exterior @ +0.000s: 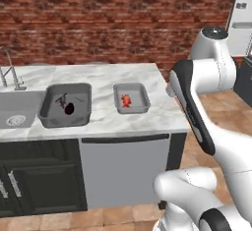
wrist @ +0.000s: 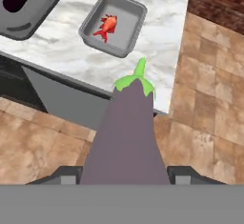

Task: Place one eggplant and one fish in each tupperware on the nearby counter, to pack two identical lunches.

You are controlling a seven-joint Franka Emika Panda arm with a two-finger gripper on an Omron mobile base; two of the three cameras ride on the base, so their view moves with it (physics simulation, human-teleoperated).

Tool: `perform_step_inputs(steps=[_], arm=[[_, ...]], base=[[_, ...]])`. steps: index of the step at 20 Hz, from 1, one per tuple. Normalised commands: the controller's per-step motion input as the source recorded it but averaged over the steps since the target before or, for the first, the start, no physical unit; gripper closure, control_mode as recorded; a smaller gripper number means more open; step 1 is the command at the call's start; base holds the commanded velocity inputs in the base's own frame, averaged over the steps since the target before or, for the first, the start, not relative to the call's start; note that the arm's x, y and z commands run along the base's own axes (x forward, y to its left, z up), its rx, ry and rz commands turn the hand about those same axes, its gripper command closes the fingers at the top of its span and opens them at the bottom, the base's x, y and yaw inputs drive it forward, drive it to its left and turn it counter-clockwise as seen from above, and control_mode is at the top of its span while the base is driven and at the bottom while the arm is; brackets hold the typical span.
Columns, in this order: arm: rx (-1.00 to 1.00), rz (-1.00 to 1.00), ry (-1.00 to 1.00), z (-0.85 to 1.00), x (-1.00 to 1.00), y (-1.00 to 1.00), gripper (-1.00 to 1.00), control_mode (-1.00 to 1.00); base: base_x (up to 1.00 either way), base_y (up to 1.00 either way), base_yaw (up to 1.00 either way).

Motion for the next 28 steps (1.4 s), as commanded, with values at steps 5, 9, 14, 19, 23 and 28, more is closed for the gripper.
perform_step_inputs(steps=[5, 9, 14, 19, 23, 28], arm=[[0.0, 0.0, 0.0, 0.0, 0.0, 0.0, 1.0, 1.0], [0.0, 0.0, 0.0, 0.0, 0.0, 0.0, 1.0, 1.0], [0.0, 0.0, 0.0, 0.0, 0.0, 0.0, 1.0, 1.0], [-0.01, -0.05, 0.0, -0.33, 0.16, -0.01, 1.0, -1.0], [0.0, -0.13, 0.0, -0.94, 0.36, -0.34, 1.0, -1.0], [0.0, -0.07, 0.07, -0.95, 0.47, -0.46, 1.0, -1.0]], base=[[0.99, 0.78, 0.0], [0.87, 0.04, -0.06], [0.6, -0.19, -0.13], [0.28, -0.05, -0.08], [0.0, 0.0, 0.0], [0.0, 0.0, 0.0]])
